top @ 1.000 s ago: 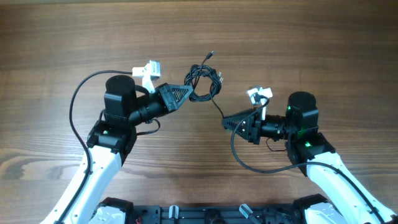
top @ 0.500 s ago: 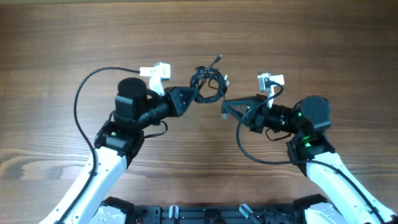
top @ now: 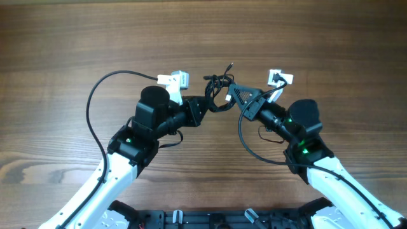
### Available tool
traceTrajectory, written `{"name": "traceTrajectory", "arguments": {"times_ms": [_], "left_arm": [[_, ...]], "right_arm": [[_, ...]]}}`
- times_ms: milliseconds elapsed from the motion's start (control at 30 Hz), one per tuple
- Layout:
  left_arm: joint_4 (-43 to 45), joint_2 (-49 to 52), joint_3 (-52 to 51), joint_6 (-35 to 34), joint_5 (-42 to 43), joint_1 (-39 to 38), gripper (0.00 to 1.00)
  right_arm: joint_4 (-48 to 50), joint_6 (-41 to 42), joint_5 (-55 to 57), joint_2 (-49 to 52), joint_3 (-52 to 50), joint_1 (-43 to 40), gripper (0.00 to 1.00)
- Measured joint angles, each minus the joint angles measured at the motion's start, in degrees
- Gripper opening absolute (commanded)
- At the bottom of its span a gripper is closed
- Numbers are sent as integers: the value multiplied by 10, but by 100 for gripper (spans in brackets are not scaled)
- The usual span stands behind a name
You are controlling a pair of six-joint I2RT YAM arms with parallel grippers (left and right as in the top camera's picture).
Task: Untangle cables
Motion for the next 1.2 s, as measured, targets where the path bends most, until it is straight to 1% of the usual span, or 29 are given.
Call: {"name": "traceTrajectory", "arguments": {"times_ms": [33, 133, 300, 400, 500, 533, 567, 600, 633, 733, 800, 833, 900, 967, 1000, 1067, 1133, 1167, 1200], "left_arm": [[-2, 0, 0, -17, 8, 0, 4], [2, 0, 0, -58, 33, 0, 4], [40, 0, 0, -102, 40, 0, 4], [46, 1, -1, -123, 44, -3, 4], [49, 2, -1, -135, 42, -3, 4], [49, 3, -1, -137, 38, -3, 4], [49, 5, -1, -139, 31, -1, 4], [49, 6, -1, -141, 21, 3, 4], [52, 6, -1, -143, 16, 8, 4], [53, 6, -1, -145, 1, 42, 4], [51, 6, -1, -140, 3, 75, 4], [50, 6, -1, -122, 17, 87, 4], [46, 7, -1, -51, 81, 111, 4], [21, 11, 0, 57, 202, 129, 4], [12, 18, 0, 108, 261, 131, 4], [8, 34, 0, 157, 333, 131, 4], [8, 56, 0, 184, 378, 131, 4], [8, 66, 0, 189, 391, 131, 4], [8, 76, 0, 194, 407, 131, 4]], "right_arm": [[-8, -31, 42, 0, 0, 3, 5], [-19, -70, 98, 0, 1, 26, 5], [-82, -113, 167, 0, 5, 92, 6], [-97, -117, 188, 0, 6, 109, 18], [-101, -124, 196, 0, 7, 110, 44], [-101, -125, 197, 0, 7, 111, 54], [-101, -127, 197, -1, 7, 112, 68], [-104, -128, 196, -7, 7, 114, 87], [-115, -132, 195, -14, 7, 115, 100], [-157, -142, 192, -54, 8, 105, 100], [-185, -141, 191, -96, 8, 68, 100], [-198, -142, 190, -114, 8, 49, 100], [-214, -157, 163, -135, 8, 15, 100], [-218, -188, 83, -134, 8, -19, 100], [-218, -209, 24, -126, 8, -27, 100], [-219, -242, -57, -104, 8, -30, 99], [-220, -280, -133, -74, 8, -31, 91], [-220, -288, -152, -65, 8, -31, 84], [-220, -301, -169, -53, 8, -31, 74]]}}
